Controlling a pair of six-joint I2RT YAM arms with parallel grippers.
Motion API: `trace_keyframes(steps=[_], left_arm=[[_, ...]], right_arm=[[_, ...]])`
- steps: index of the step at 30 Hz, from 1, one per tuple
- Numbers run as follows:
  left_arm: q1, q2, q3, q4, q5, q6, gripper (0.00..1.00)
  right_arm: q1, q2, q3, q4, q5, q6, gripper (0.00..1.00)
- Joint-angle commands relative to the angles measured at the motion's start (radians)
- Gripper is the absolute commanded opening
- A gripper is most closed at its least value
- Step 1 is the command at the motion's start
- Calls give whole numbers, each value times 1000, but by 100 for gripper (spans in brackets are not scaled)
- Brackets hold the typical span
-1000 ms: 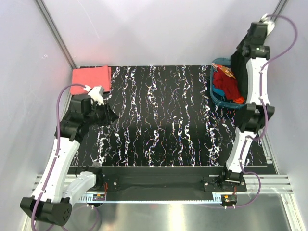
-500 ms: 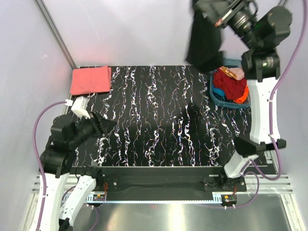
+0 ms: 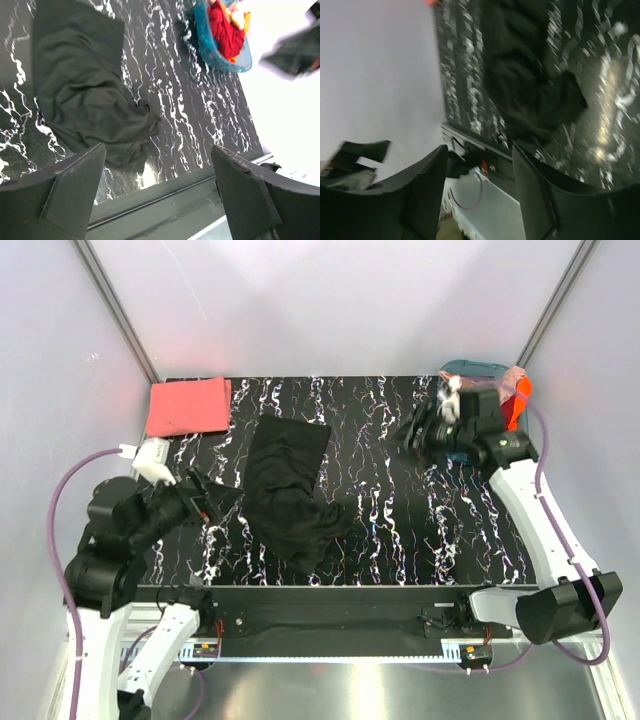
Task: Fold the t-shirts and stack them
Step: Move the tshirt to the center of the board, then flatten the tshirt out
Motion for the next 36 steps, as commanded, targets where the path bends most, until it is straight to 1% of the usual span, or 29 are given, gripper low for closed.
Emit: trace_keyframes(steps=[1, 2, 3, 4, 5, 6, 7, 8, 9, 10, 12, 13, 14, 15, 17, 19, 20, 22, 24, 28, 31, 33, 34, 35, 36], left_arm=[[-2, 81, -52, 59, 80, -32, 90], [-2, 101, -76, 83, 100, -53, 88], [-2, 145, -137, 140, 121, -102, 83], [-6, 173, -170, 177, 158, -131, 81], [-16, 199, -197, 213, 164, -159, 78], [-32, 239, -230, 279, 158, -177, 76], [-90, 317, -227, 300, 93, -180, 75], [-124, 375, -206, 309, 47, -165, 75], [-158, 430, -143, 303, -2, -126, 75], [-207, 552, -101, 292, -77, -106, 76], [-232, 663, -23, 231, -125, -69, 76], [-240, 716, 36, 216, -124, -56, 75], [-247, 775, 55, 187, -124, -44, 72], [-255, 794, 65, 176, -148, -21, 71], [-264, 798, 31, 175, -164, 0, 71], [-249, 770, -7, 175, -191, 19, 72], [-241, 744, -58, 189, -187, 22, 72], [-212, 632, -121, 220, -167, 23, 72], [-189, 527, -202, 244, -153, 23, 73], [-128, 430, -279, 163, -165, 17, 74], [-109, 347, -328, 153, -155, 11, 76], [-108, 322, -336, 142, -136, 14, 77], [-108, 301, -339, 128, -133, 14, 77], [-108, 293, -343, 123, -130, 14, 77], [-108, 284, -349, 120, -128, 14, 77]], right_arm=[[3, -36, -150, -158, -37, -136, 61], [10, -34, -181, -140, -53, -141, 59], [21, -28, -208, -72, -64, -130, 59], [26, -18, -248, -39, -71, -122, 58], [35, -7, -264, 24, -75, -115, 56], [53, 8, -272, 42, -81, -102, 56], [62, 53, -264, 47, -84, -105, 55], [76, 80, -253, 37, -76, -117, 55], [100, 132, -241, 26, -67, -145, 55], [113, 160, -224, 20, -52, -157, 55], [151, 212, -210, 7, -55, -191, 54], [165, 263, -194, 4, -61, -203, 54], [180, 283, -187, 3, -61, -225, 54], [218, 316, -181, 6, -62, -234, 54], [266, 346, -181, 30, -68, -262, 55], [332, 396, -180, 39, -52, -297, 59], [349, 413, -181, 62, -52, -302, 59], [396, 464, -178, 93, -64, -299, 64], [417, 516, -154, 122, -64, -296, 69], [426, 622, -92, 144, -56, -291, 69], [426, 703, -23, 132, -23, -299, 67], [426, 729, 21, 112, 35, -306, 51], [424, 739, 38, 102, 53, -314, 40], [420, 745, 55, 72, 74, -329, 8], [405, 751, 84, 53, 126, -329, 1]])
